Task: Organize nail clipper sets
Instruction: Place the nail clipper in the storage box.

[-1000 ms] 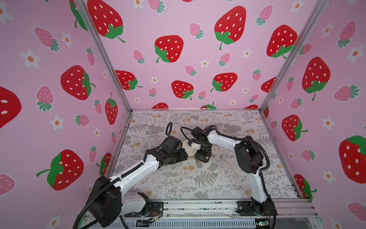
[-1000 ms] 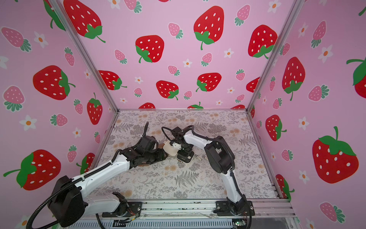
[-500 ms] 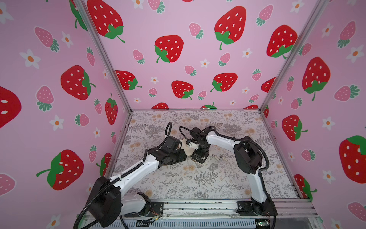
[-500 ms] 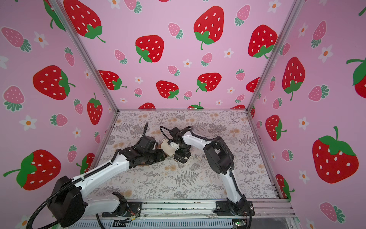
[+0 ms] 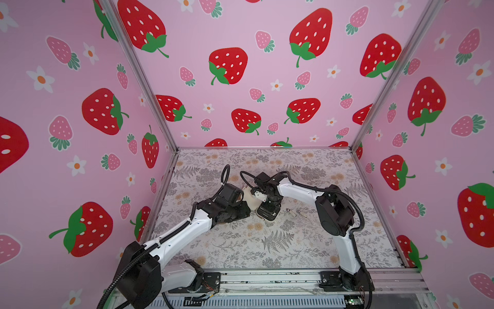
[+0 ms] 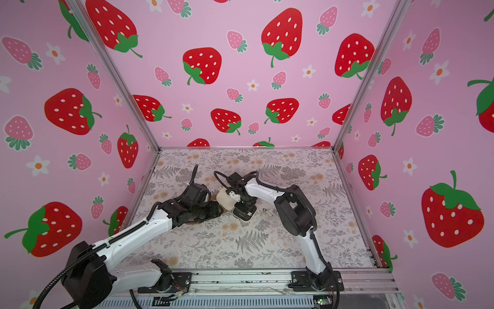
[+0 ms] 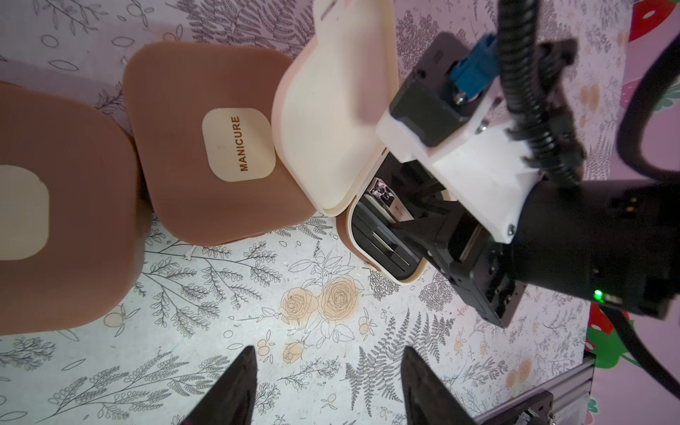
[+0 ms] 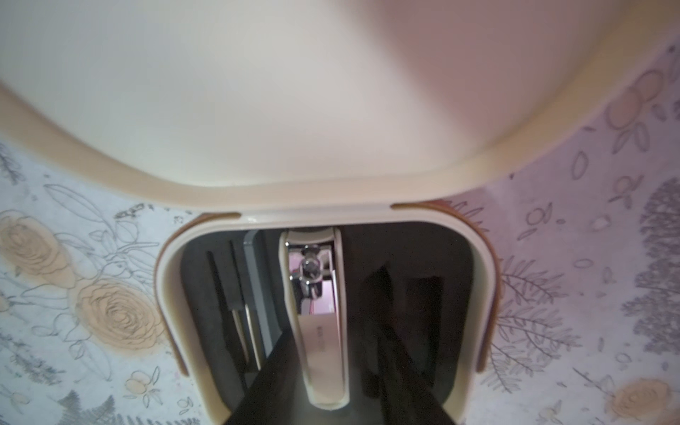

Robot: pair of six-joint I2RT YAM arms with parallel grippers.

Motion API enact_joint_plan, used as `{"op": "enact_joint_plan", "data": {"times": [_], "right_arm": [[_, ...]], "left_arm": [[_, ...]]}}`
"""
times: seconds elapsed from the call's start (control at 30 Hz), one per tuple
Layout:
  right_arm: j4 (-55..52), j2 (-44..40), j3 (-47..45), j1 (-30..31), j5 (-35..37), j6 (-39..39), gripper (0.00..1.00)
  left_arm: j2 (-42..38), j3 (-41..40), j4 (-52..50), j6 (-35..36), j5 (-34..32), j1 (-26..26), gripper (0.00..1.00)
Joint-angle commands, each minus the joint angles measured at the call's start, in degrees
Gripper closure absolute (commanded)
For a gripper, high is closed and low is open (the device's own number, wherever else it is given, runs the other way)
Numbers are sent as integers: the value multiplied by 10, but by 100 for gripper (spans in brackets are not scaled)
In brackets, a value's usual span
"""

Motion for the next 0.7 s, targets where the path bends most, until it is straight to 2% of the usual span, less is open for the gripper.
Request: {"op": "enact_joint_plan", "data": {"times": [0.0, 0.23, 0.37, 0.43, 0.57, 0.67], "right_arm": [[-6, -9, 8, 13, -8, 10, 59], [-2, -50, 14, 13, -36, 18, 58], [7, -43, 20, 13, -41, 26, 59], [9, -33, 26, 13, -38, 31, 61], [13, -10, 36, 13, -47, 35, 73], [16, -1, 36, 13, -55, 37, 77]], "left_arm": [[-12, 2, -17, 8, -13, 2, 36], [-15, 6, -30, 16, -20, 2, 36], [-15, 5, -27, 15, -20, 2, 36], [-15, 5, -26, 16, -20, 2, 36], [-13, 6, -25, 16, -18, 2, 36], [-12, 6, -24, 17, -18, 2, 36]]}}
